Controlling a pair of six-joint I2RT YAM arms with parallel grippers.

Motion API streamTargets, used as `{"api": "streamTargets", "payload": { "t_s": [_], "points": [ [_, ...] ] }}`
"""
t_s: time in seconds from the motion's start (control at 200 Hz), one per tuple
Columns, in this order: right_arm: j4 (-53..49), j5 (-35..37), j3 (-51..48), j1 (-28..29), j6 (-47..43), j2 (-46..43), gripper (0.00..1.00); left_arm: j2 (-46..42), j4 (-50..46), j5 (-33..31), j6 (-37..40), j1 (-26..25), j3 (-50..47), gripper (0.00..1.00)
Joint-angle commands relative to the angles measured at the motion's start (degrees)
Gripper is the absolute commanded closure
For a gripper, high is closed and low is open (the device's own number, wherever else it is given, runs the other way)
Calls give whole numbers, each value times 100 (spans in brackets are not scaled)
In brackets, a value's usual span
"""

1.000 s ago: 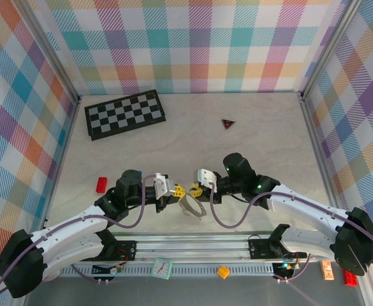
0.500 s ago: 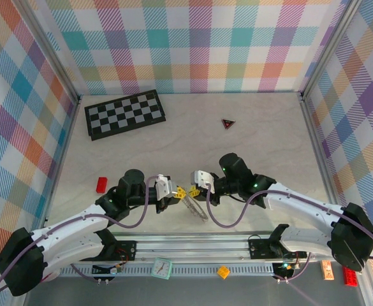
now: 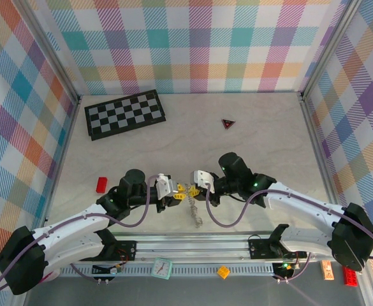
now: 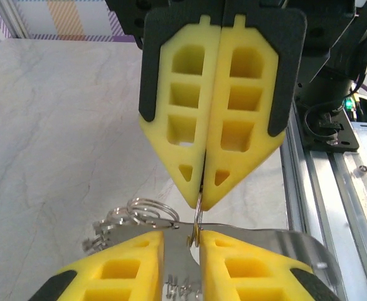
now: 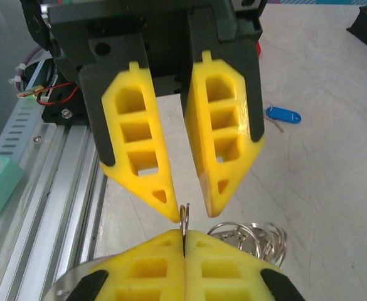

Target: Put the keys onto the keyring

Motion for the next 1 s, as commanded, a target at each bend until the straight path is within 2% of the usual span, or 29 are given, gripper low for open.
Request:
{"api": "streamTargets", "payload": {
  "t_s": [0.0,0.225,0.305,0.405,0.47,0.54,0.62,0.745,0.89,0.995],
  "points": [
    [-125,-30,262,90,-170,100,100,52,18,-2,142,-66,192,80],
    [-169,11,369,212,-178,215,100,215,106,88,160,-66,274,85],
    [-165,12,379,231,-167,240,100,211,101,94,160,-66,284,90],
    [-149,21,357,231,-143,210,100,166,28,106,194,-62,283,100],
    [-63,146,269,219,-30,87,100,124,-31,106,195,-65,287,100],
    [117,271,42,108,180,-181,81,44,-78,119,195,-66,268,100],
    [385,319,-294,-143,573,-611,76,-49,-57,138,195,-69,224,100],
    [289,560,-569,-266,873,-1118,75,-127,30,193,213,-69,164,100],
    [-72,646,-458,-230,778,-977,76,-55,88,313,299,-72,160,100],
    [67,405,-332,-183,710,-730,86,-11,72,378,310,-75,203,100]
  ]
}}
